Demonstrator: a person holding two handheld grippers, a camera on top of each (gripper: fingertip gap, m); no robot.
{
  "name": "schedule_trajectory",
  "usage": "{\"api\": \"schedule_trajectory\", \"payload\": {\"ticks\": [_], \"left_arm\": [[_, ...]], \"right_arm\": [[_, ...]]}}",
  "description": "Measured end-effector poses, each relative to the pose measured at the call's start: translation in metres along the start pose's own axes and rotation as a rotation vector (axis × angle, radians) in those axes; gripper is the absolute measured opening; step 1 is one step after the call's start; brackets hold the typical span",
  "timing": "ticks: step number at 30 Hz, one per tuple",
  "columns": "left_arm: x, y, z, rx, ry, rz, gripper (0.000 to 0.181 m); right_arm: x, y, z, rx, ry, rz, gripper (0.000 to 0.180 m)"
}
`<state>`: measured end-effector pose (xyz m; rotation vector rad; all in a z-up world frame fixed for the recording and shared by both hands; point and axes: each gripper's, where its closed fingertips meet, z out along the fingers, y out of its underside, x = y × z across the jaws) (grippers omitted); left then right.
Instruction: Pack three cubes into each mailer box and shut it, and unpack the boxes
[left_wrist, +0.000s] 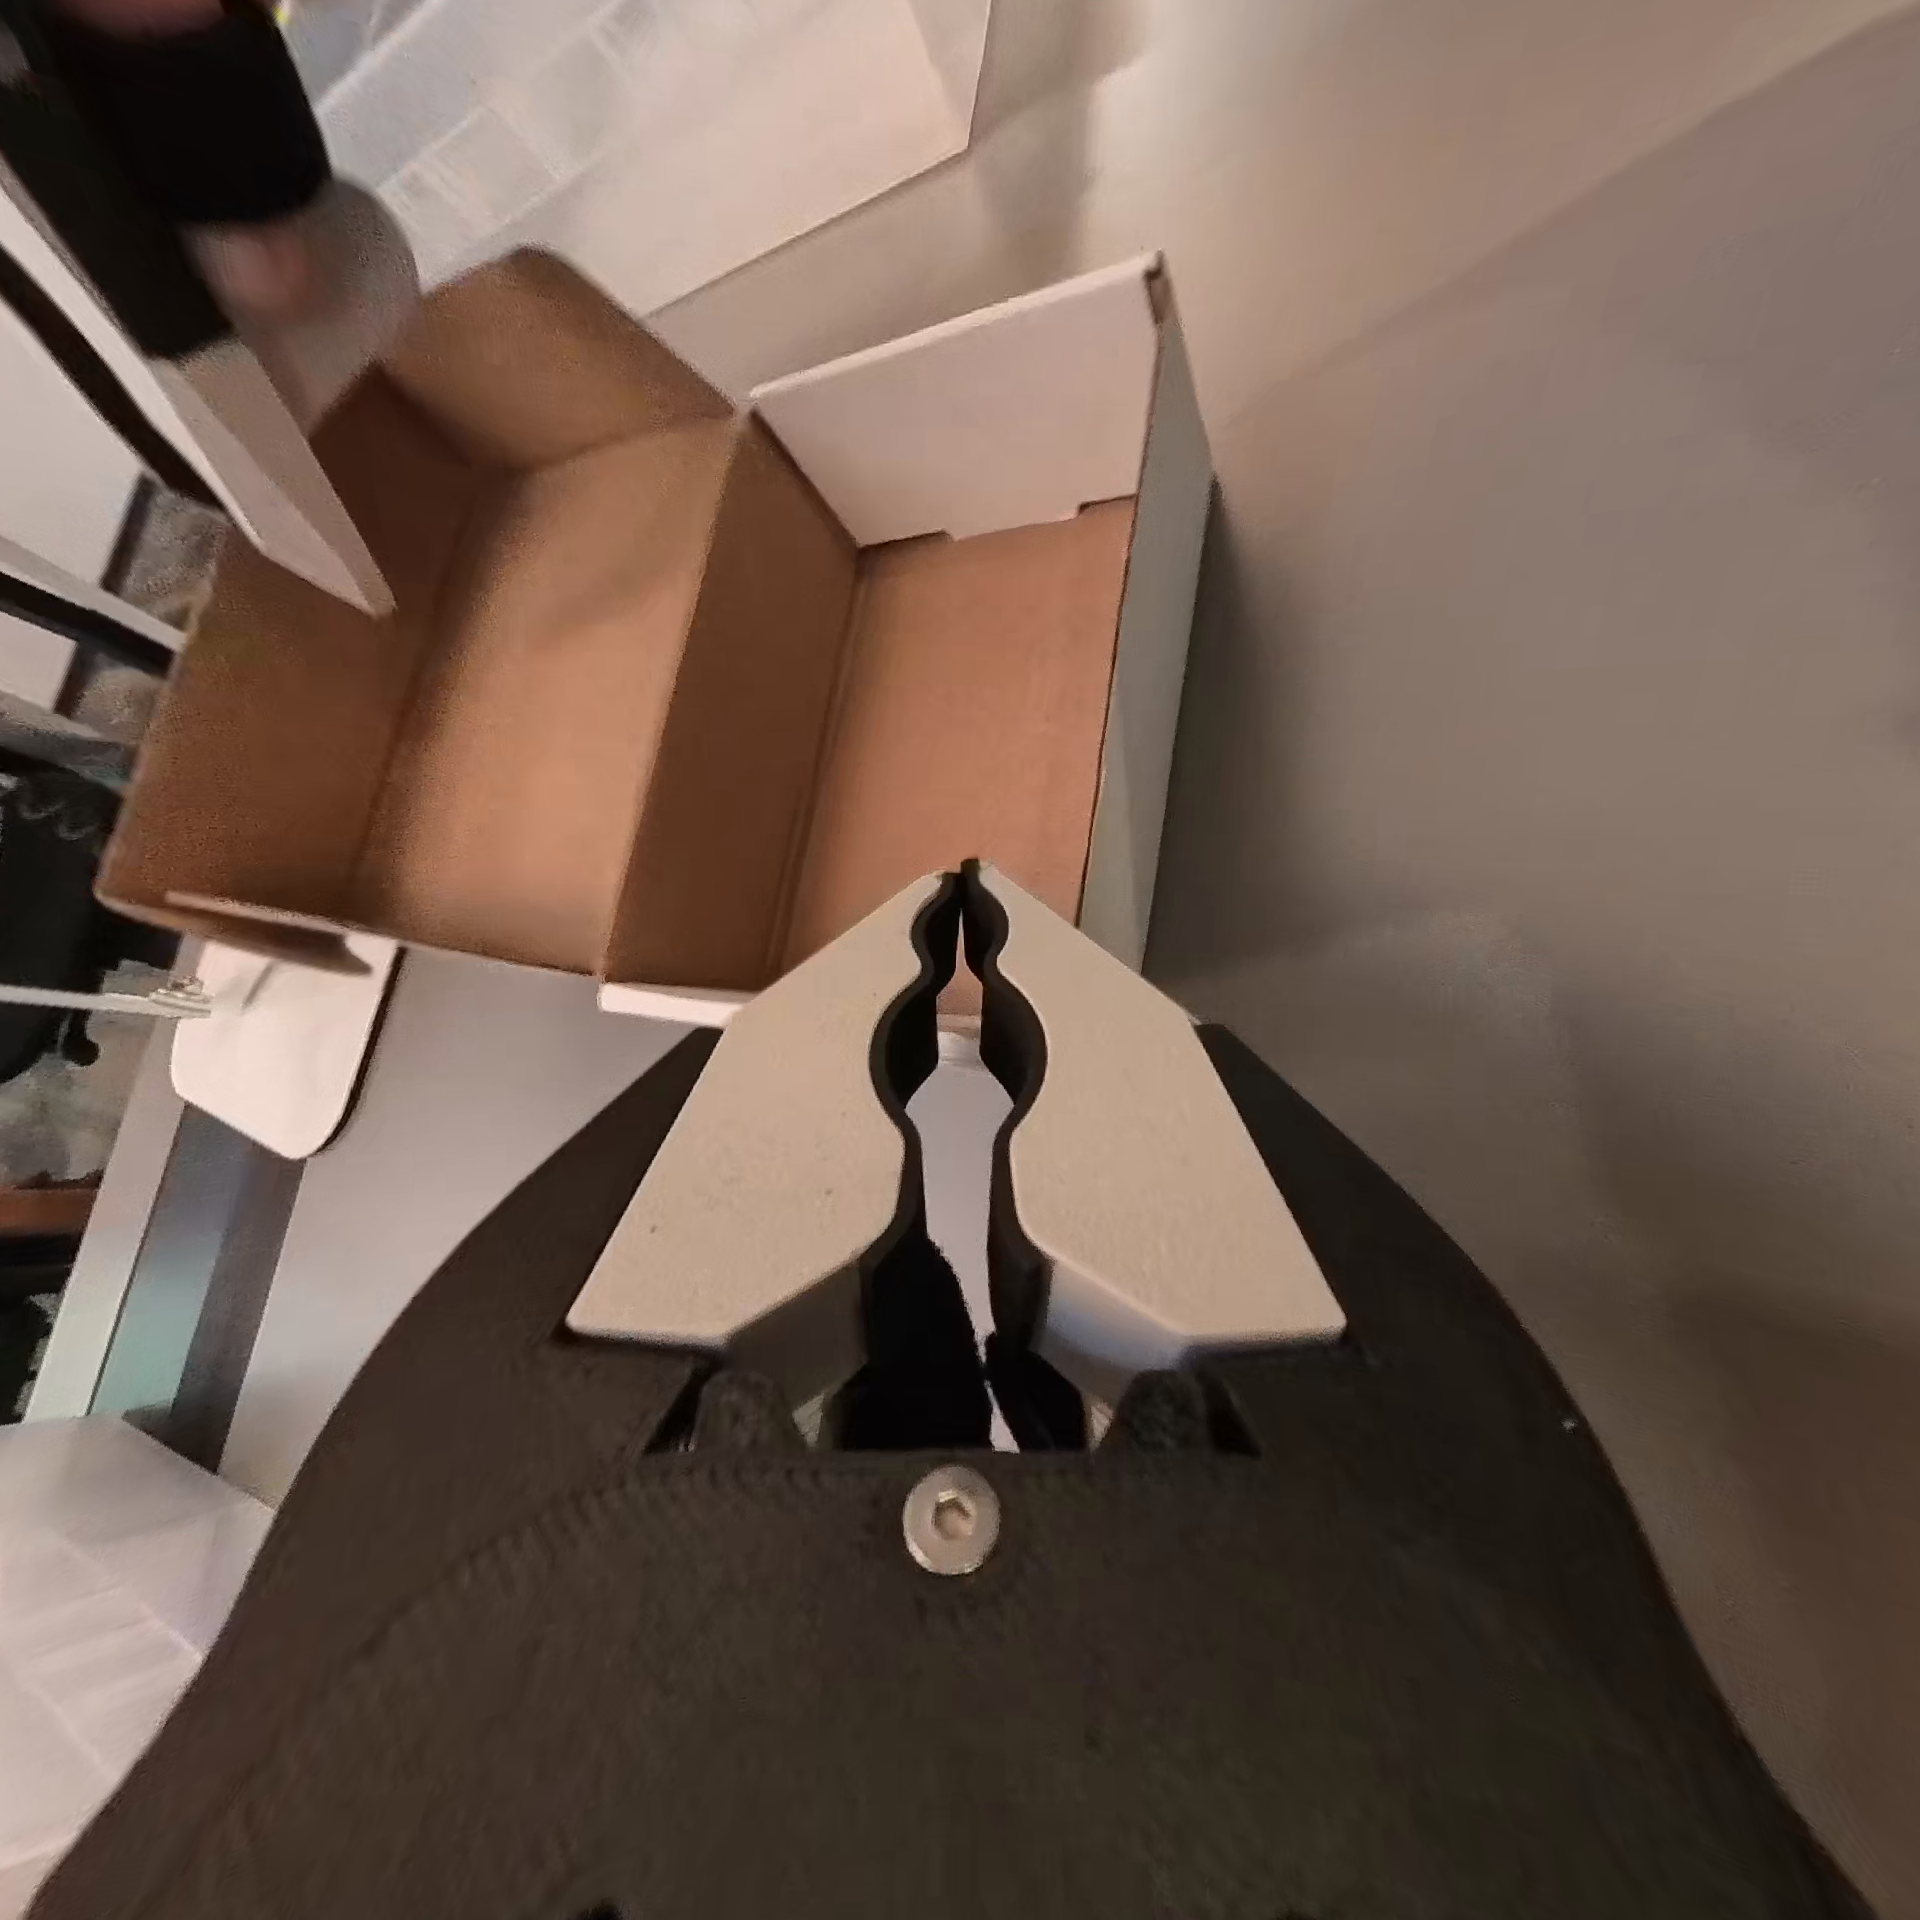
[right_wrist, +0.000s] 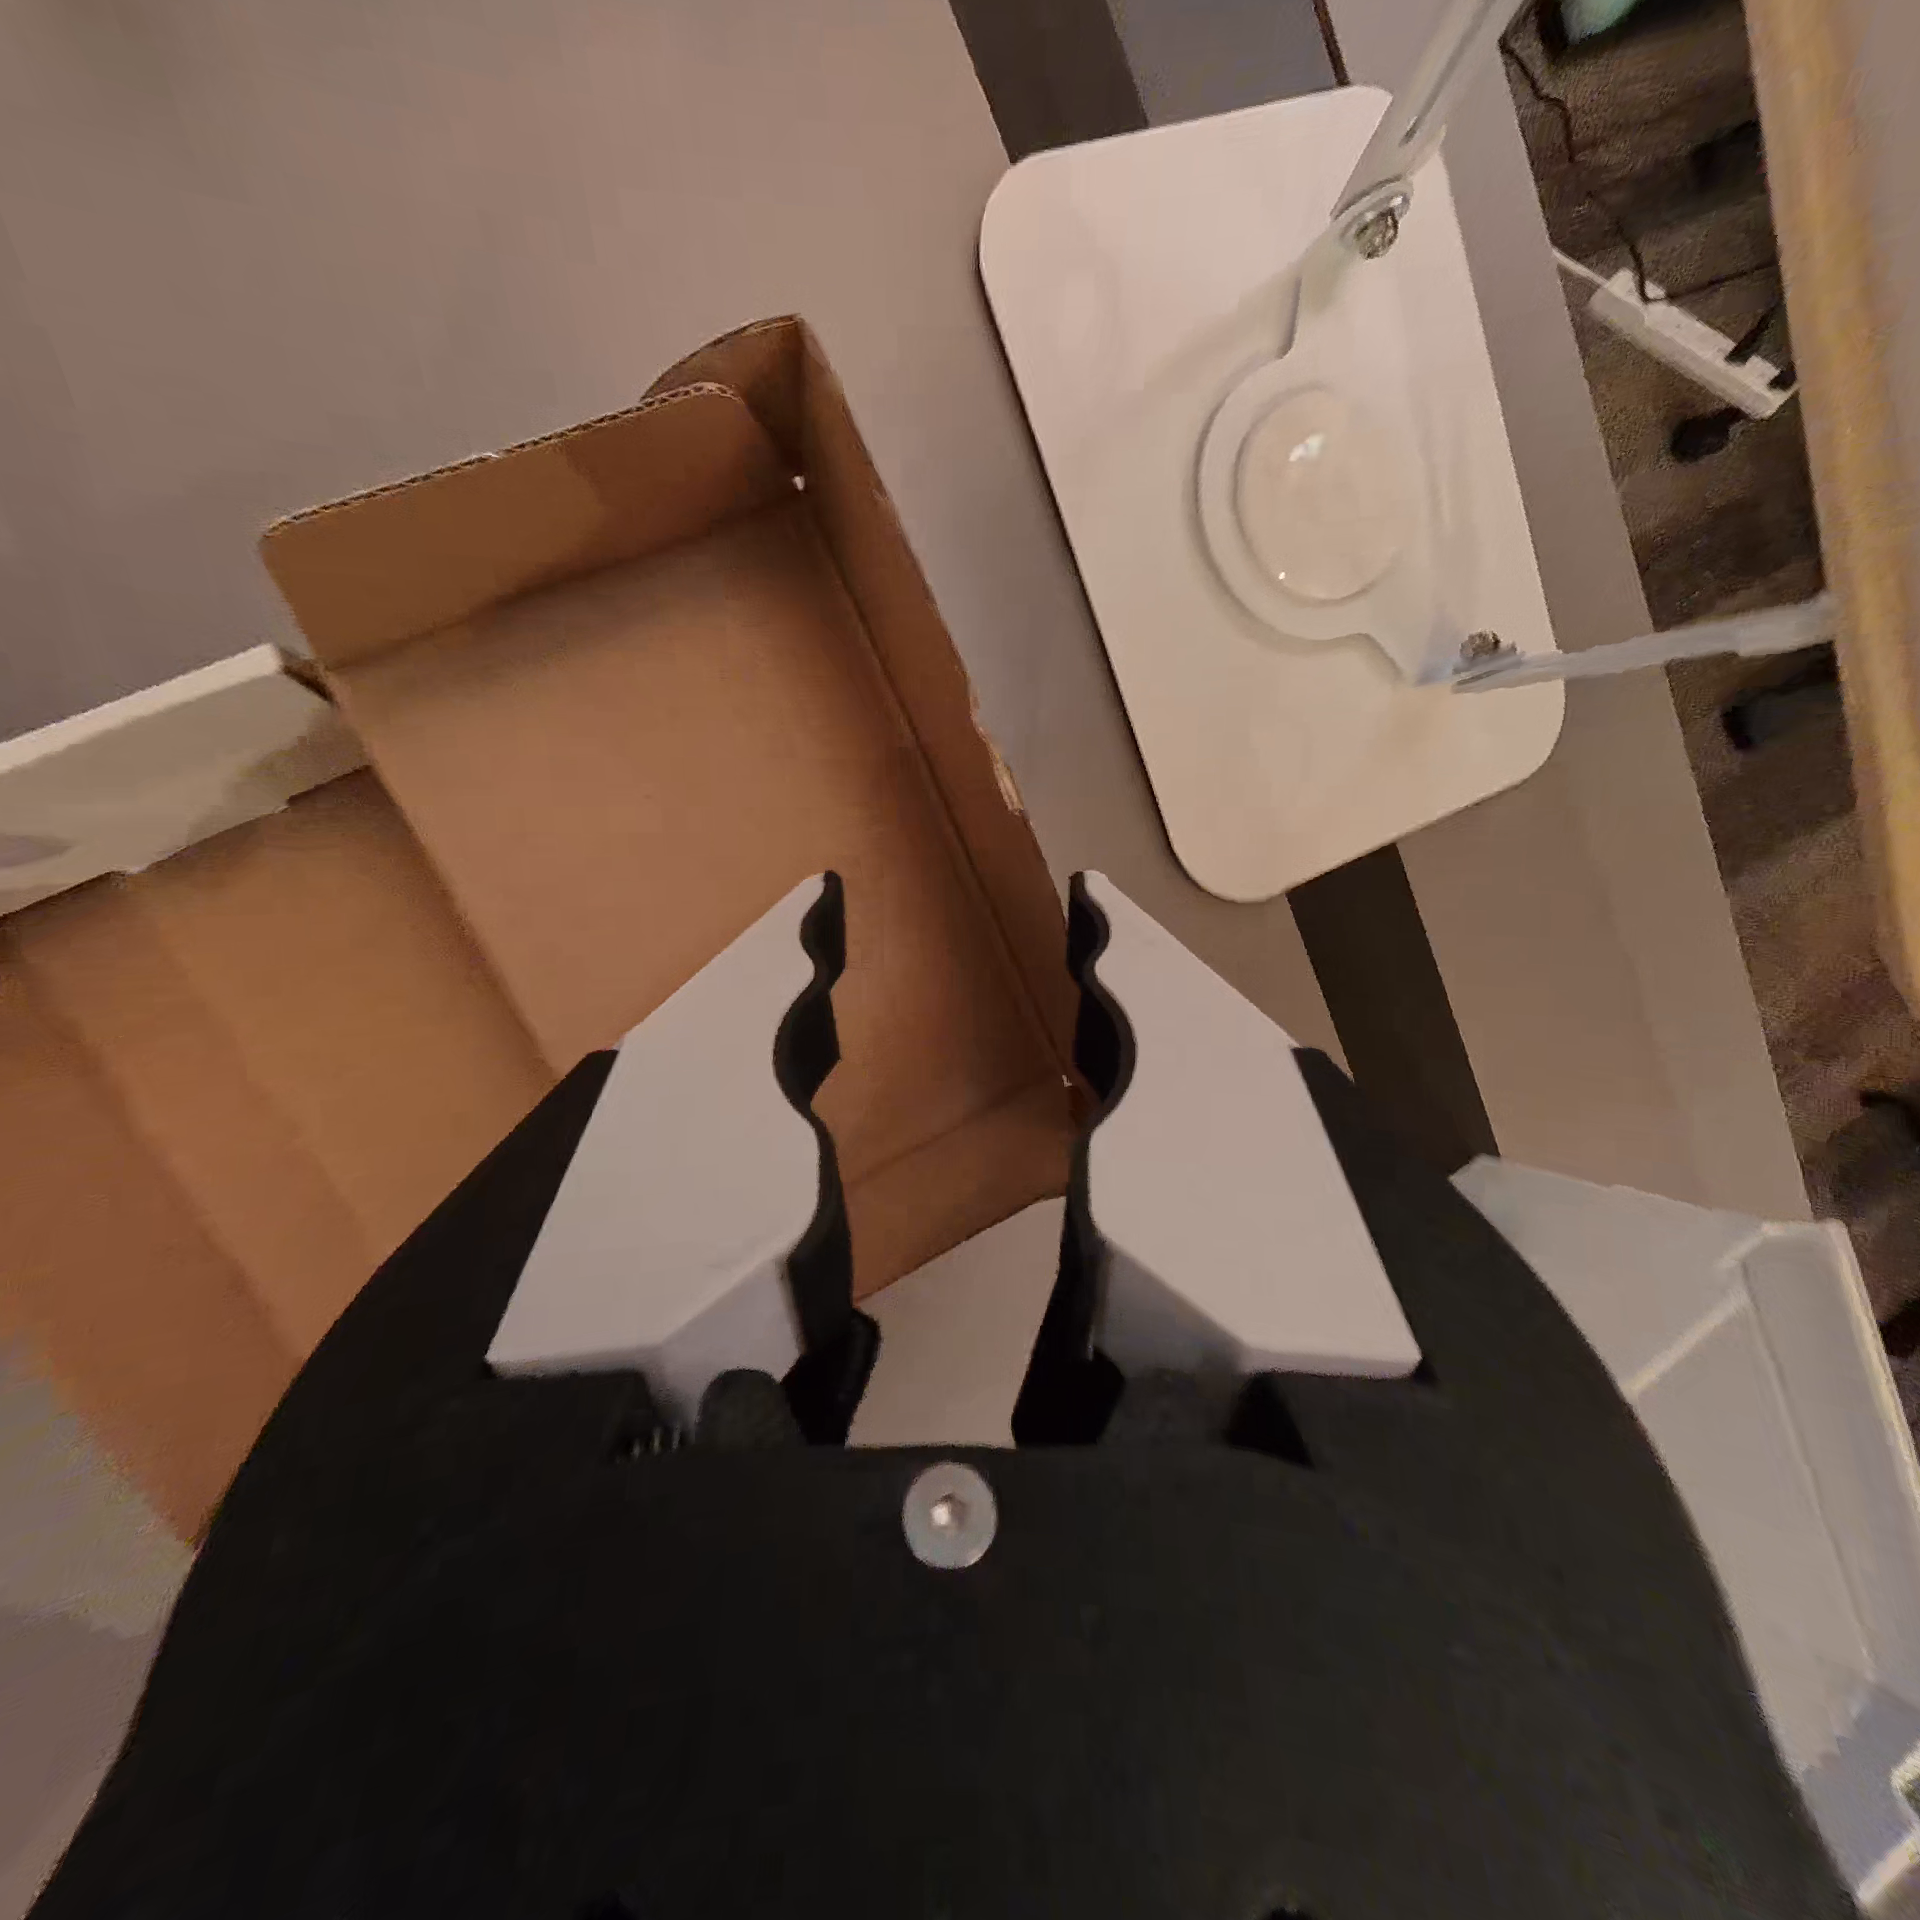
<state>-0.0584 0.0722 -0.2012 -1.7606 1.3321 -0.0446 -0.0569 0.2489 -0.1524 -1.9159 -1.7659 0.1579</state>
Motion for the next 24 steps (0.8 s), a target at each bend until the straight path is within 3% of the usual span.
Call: {"api": "schedule_trajectory", "payload": {"ticks": [1, 5, 8, 10, 12, 15, 17, 19, 22, 24], "left_arm": [[0.001, 0.0, 0.0, -0.008, -0.001, 0.002, 0.0], [0.0, 0.0, 0.0, -0.025, -0.011, -0.006, 0.0], [0.003, 0.0, 0.0, -0.035, -0.008, -0.007, 0.0], [0.004, -0.001, 0.0, -0.031, -0.008, 0.001, 0.0], [0.004, -0.001, 0.0, -0.03, -0.007, 0.0, 0.0], [0.004, -0.001, 0.0, -0.037, -0.012, 0.01, 0.0], [0.005, -0.001, -0.001, -0.041, -0.013, 0.016, 0.0], [0.006, 0.0, -0.002, -0.042, -0.002, 0.009, 0.0], [0.009, 0.0, -0.002, -0.04, 0.022, 0.0, 0.0], [0.01, -0.001, -0.003, -0.025, 0.035, -0.003, 0.0]], "right_arm": [[0.0, 0.003, -0.008, -0.009, 0.019, -0.011, 0.043], [-0.02, -0.006, -0.044, 0.106, -0.009, 0.008, 0.061], [-0.026, -0.004, -0.074, 0.147, 0.109, 0.012, 0.078], [-0.034, 0.009, -0.095, 0.122, 0.204, 0.012, 0.072], [-0.051, 0.023, -0.101, 0.126, 0.191, 0.064, 0.066], [-0.063, 0.061, -0.078, 0.047, 0.14, 0.19, 0.075], [-0.06, 0.084, -0.057, -0.013, 0.153, 0.273, 0.069], [-0.056, 0.094, -0.037, -0.036, 0.183, 0.303, 0.063], [-0.068, 0.1, -0.005, -0.065, 0.078, 0.336, 0.061], [-0.07, 0.088, 0.004, 0.008, -0.001, 0.38, 0.036]]}}
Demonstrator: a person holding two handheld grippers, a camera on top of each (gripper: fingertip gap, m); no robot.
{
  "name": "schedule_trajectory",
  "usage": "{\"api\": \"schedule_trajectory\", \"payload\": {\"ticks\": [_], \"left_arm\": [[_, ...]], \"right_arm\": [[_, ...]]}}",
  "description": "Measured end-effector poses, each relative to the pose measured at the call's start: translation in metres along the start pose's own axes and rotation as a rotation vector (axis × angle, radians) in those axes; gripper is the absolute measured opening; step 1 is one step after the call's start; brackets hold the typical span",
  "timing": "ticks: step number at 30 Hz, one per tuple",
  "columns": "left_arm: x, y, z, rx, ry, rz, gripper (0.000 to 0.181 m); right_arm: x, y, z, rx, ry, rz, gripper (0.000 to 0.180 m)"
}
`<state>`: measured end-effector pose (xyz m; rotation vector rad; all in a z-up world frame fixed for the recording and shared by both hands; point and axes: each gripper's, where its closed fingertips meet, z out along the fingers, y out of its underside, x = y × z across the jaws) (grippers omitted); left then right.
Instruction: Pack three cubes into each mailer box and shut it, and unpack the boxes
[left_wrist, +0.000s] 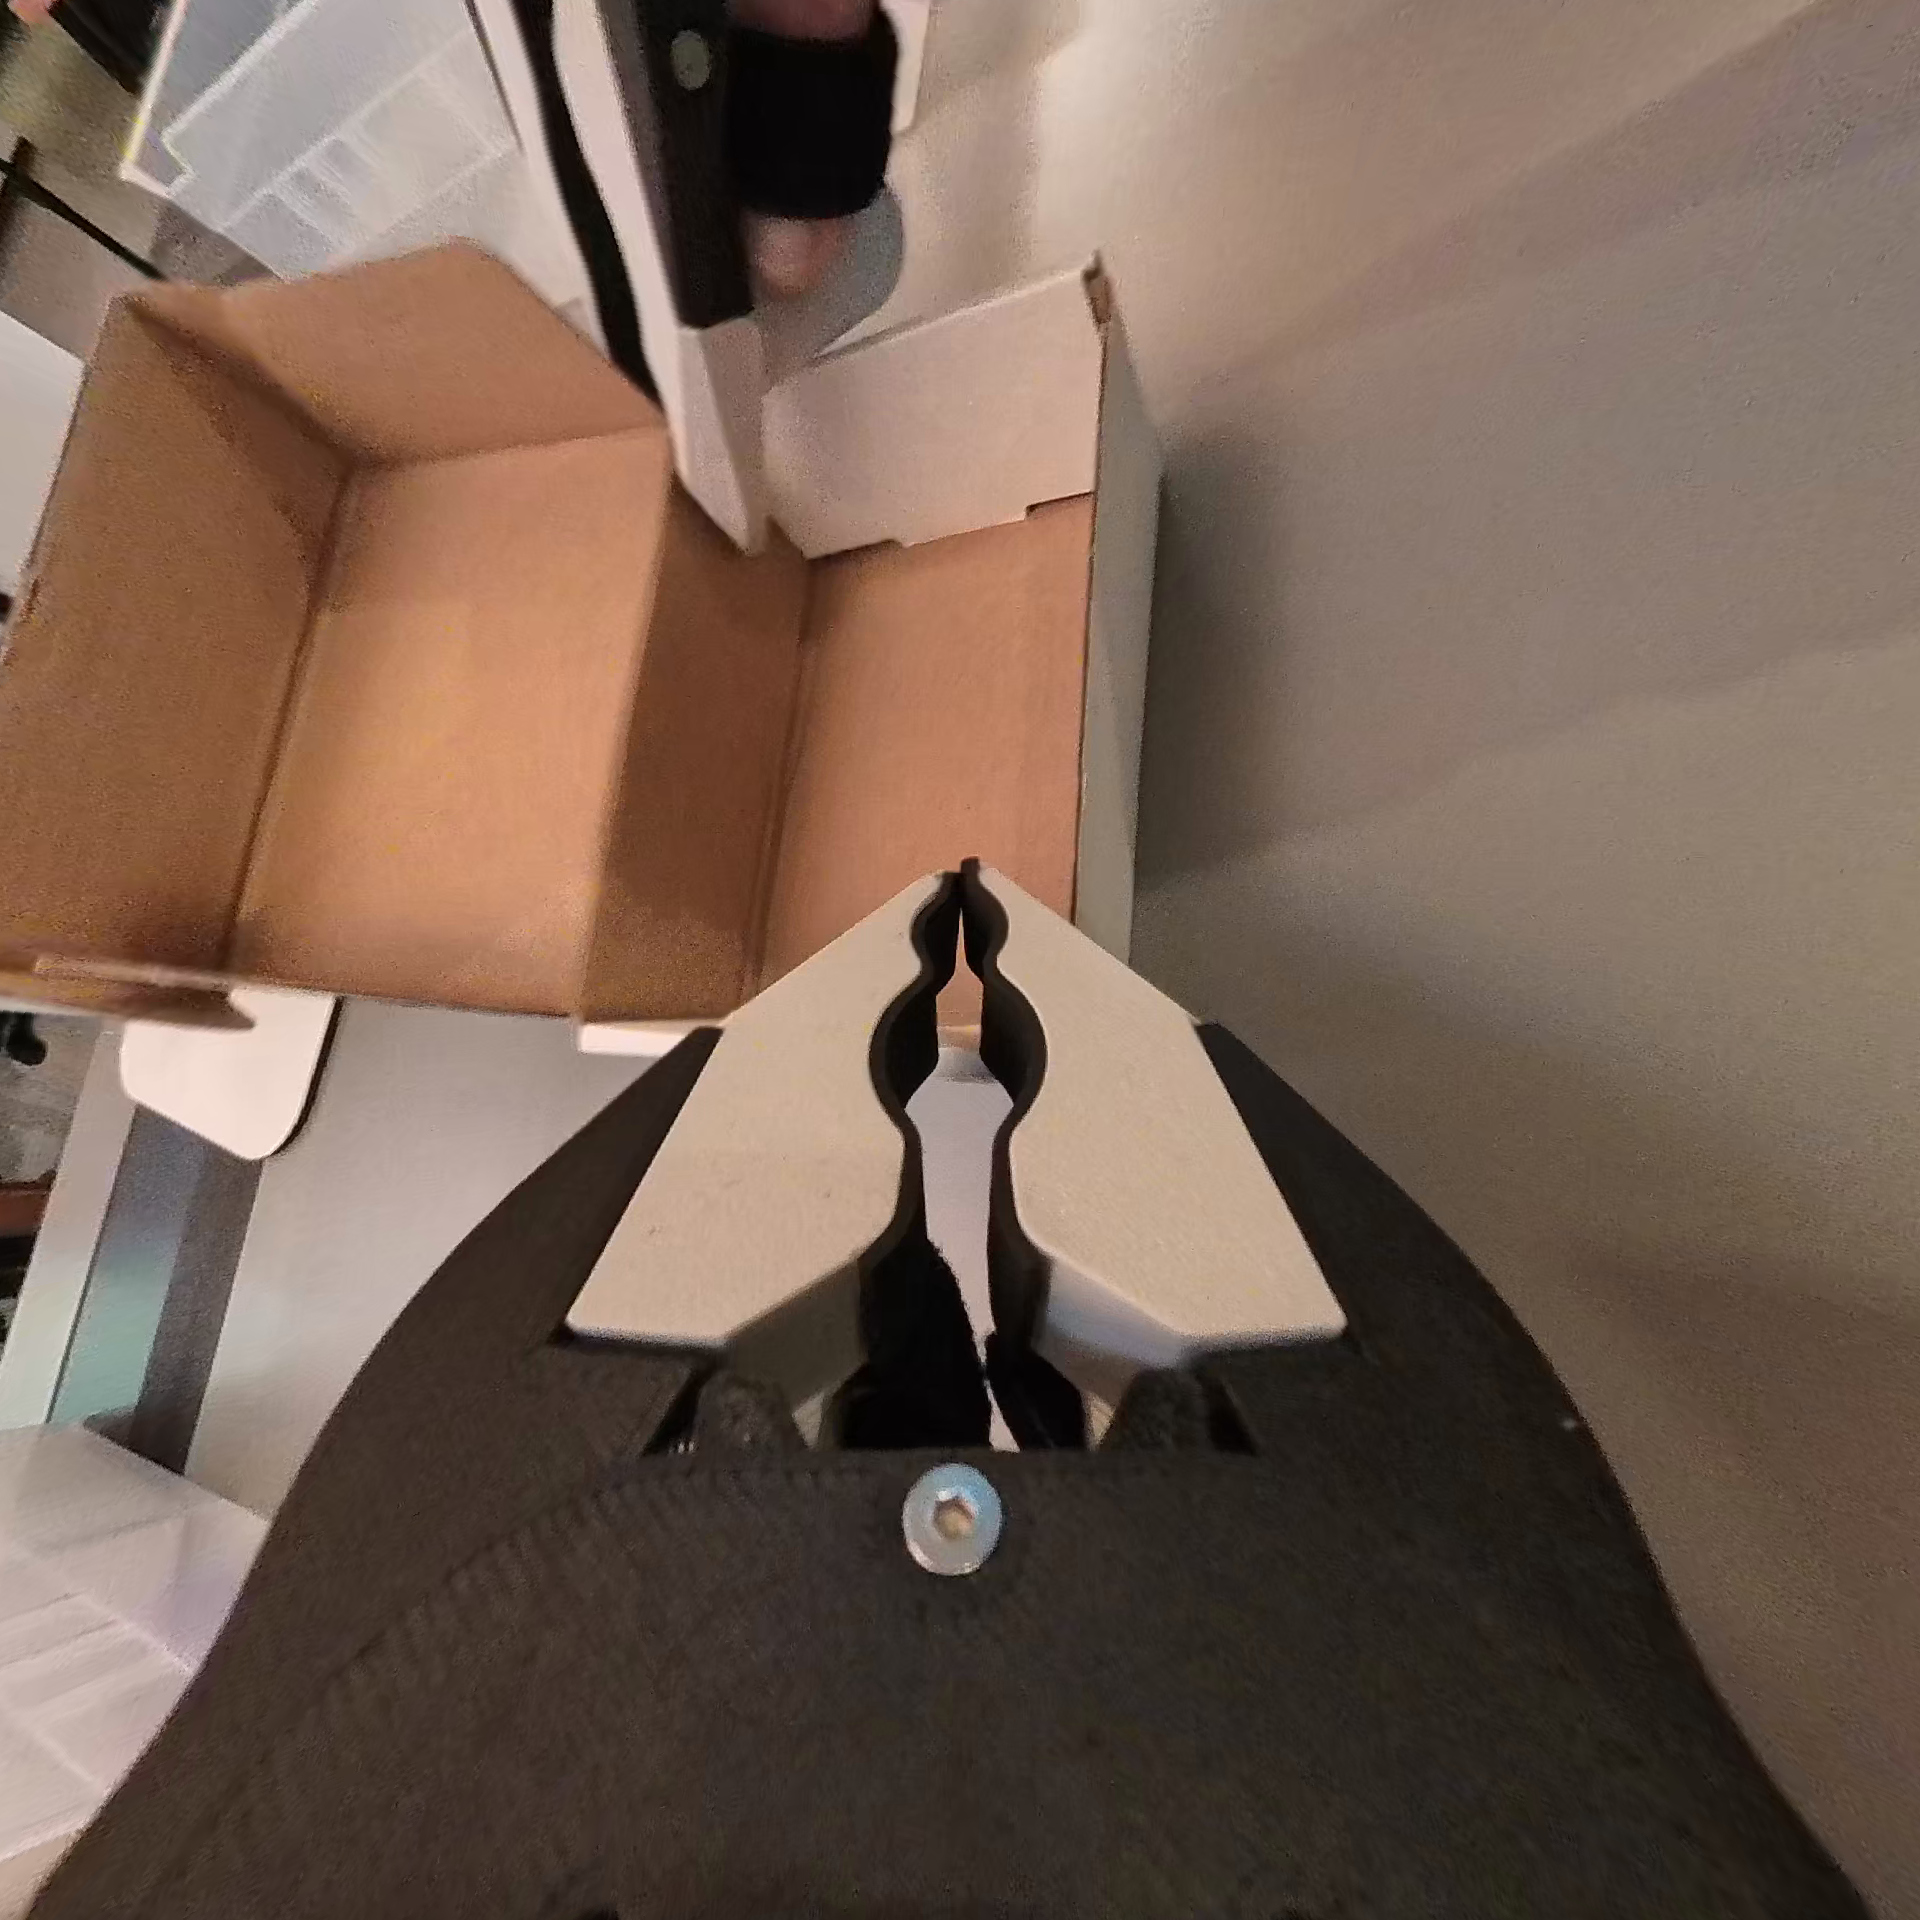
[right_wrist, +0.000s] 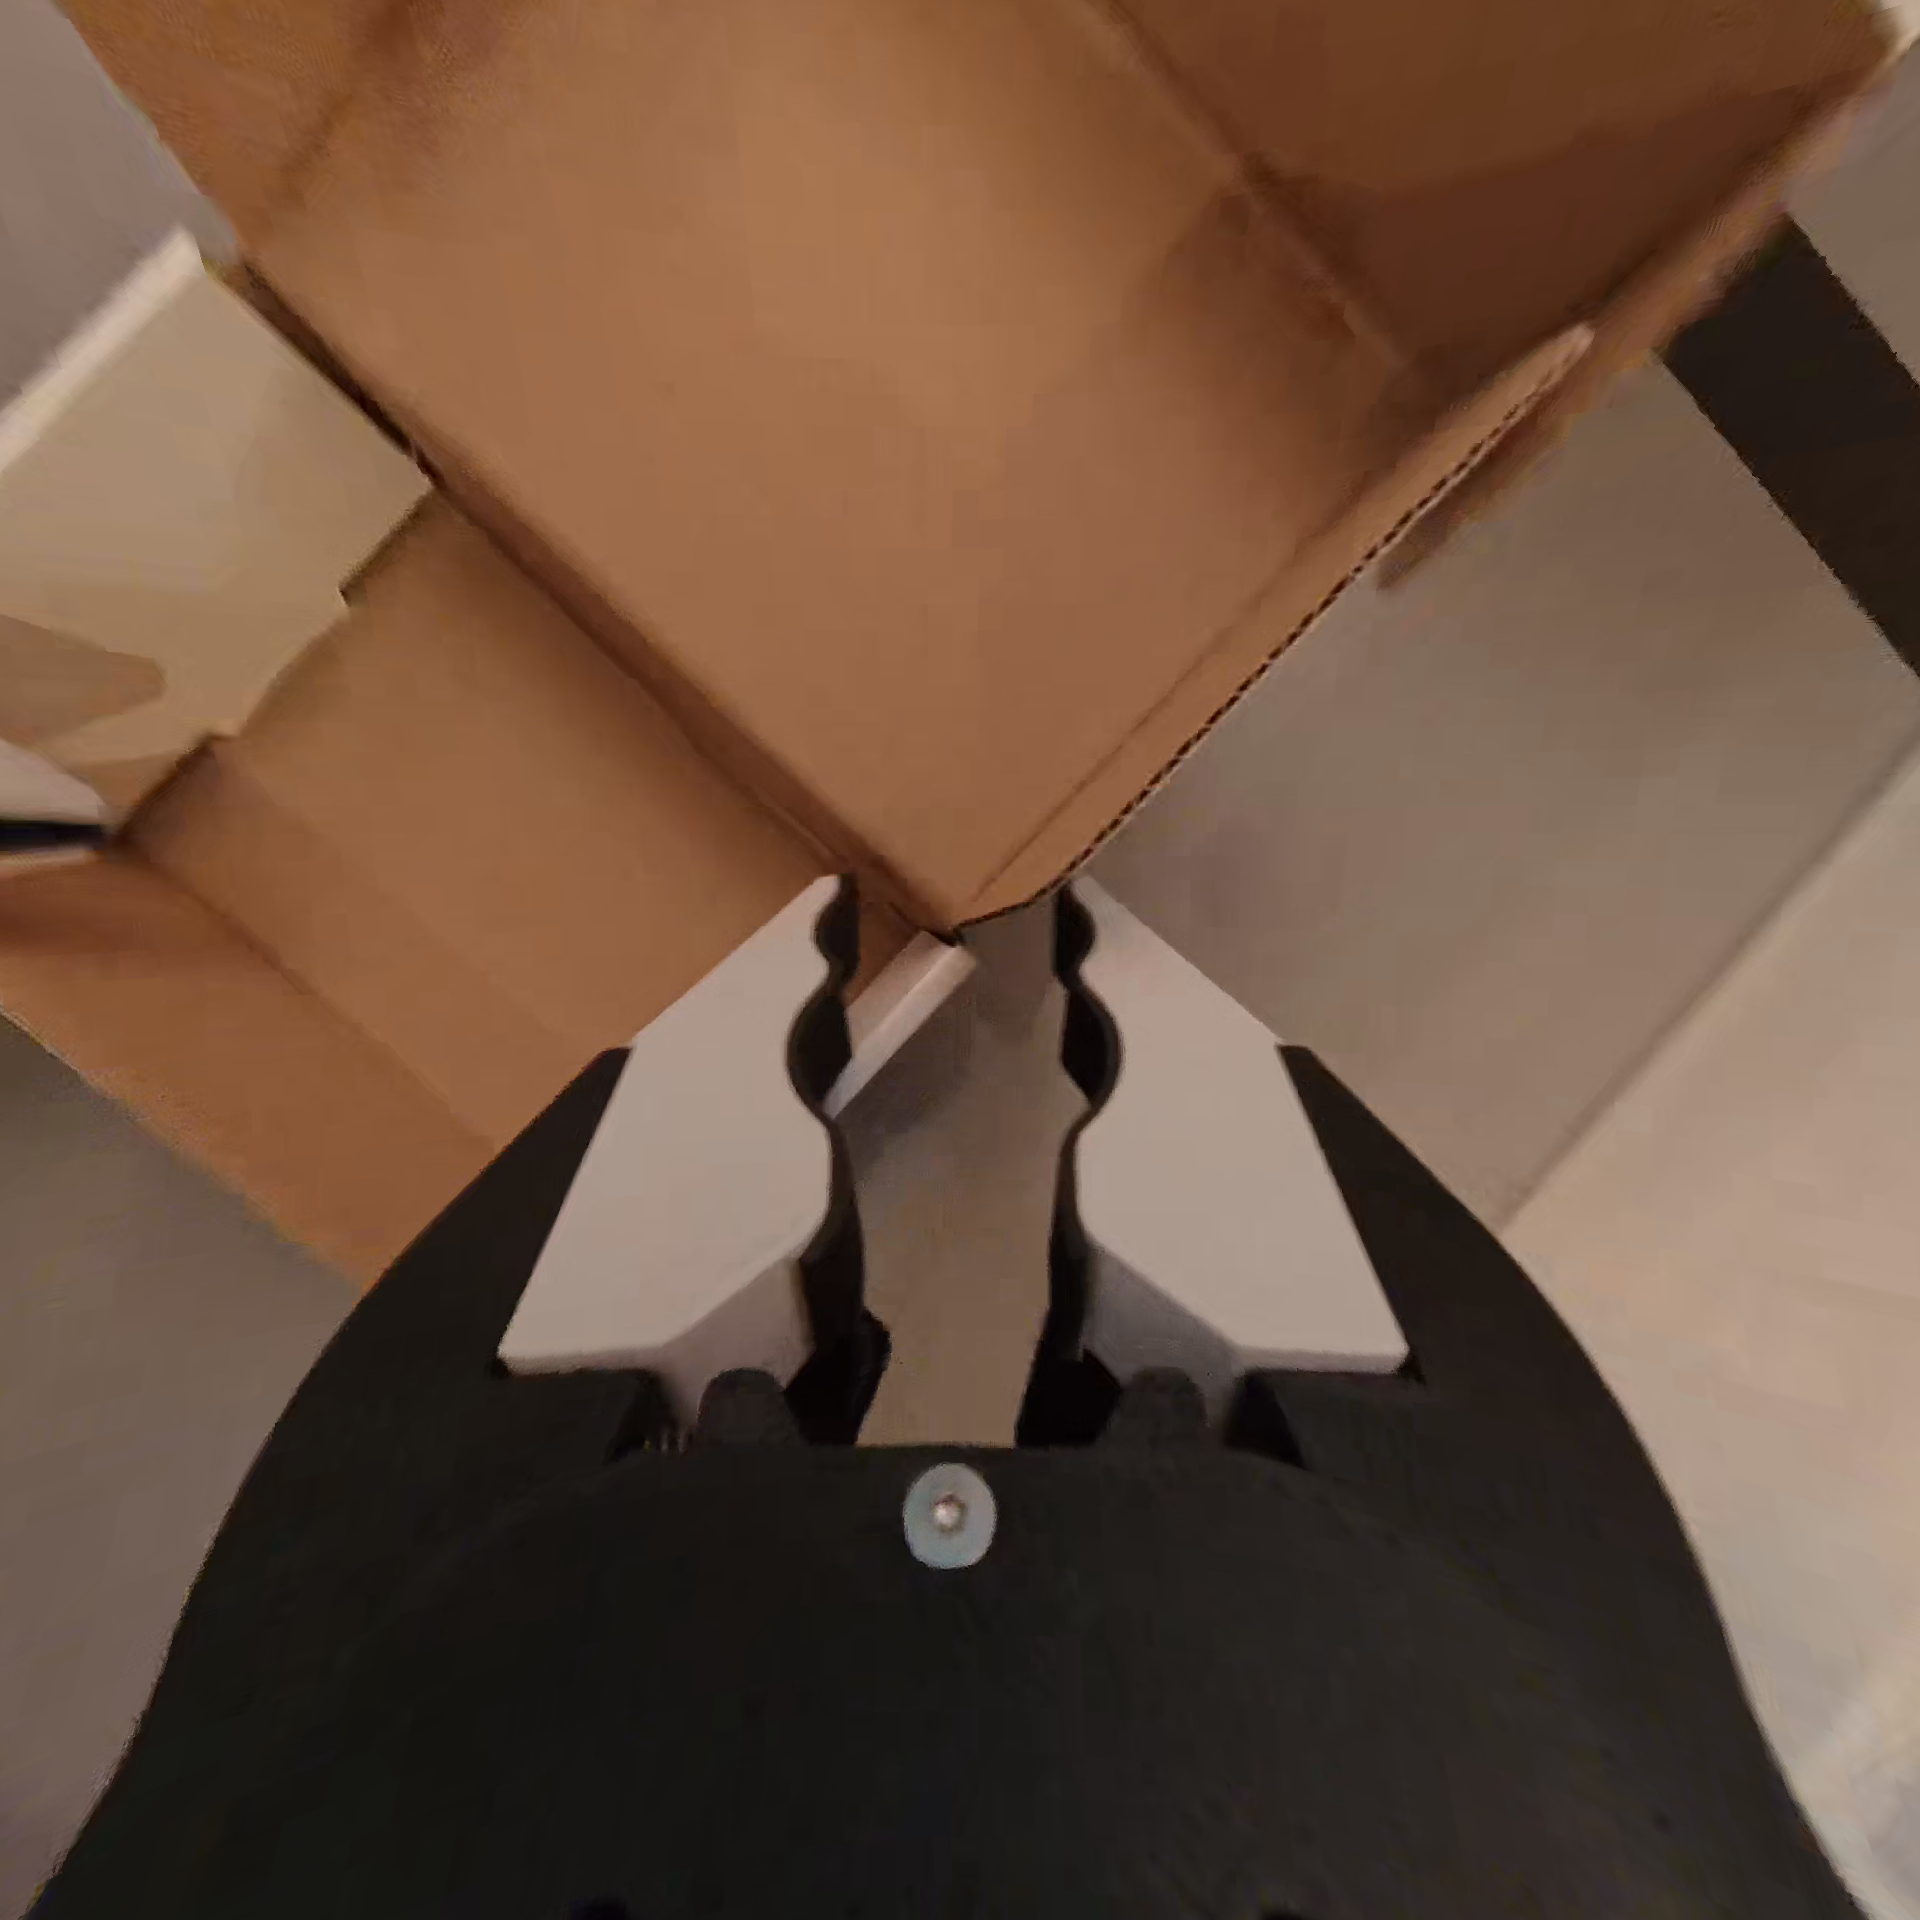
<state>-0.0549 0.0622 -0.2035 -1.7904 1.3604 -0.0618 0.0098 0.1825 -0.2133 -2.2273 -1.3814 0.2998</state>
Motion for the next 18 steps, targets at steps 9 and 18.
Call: {"api": "schedule_trajectory", "payload": {"ticks": [9, 18], "left_arm": [[-0.015, 0.005, -0.012, 0.049, -0.027, -0.06, 0.003], [-0.166, 0.075, -0.143, -0.022, -0.458, -0.249, 0.032]], "right_arm": [[-0.002, -0.006, 0.006, 0.052, -0.037, 0.008, 0.01], [0.0, -0.001, 0.003, 0.035, 0.002, -0.021, 0.01]]}}
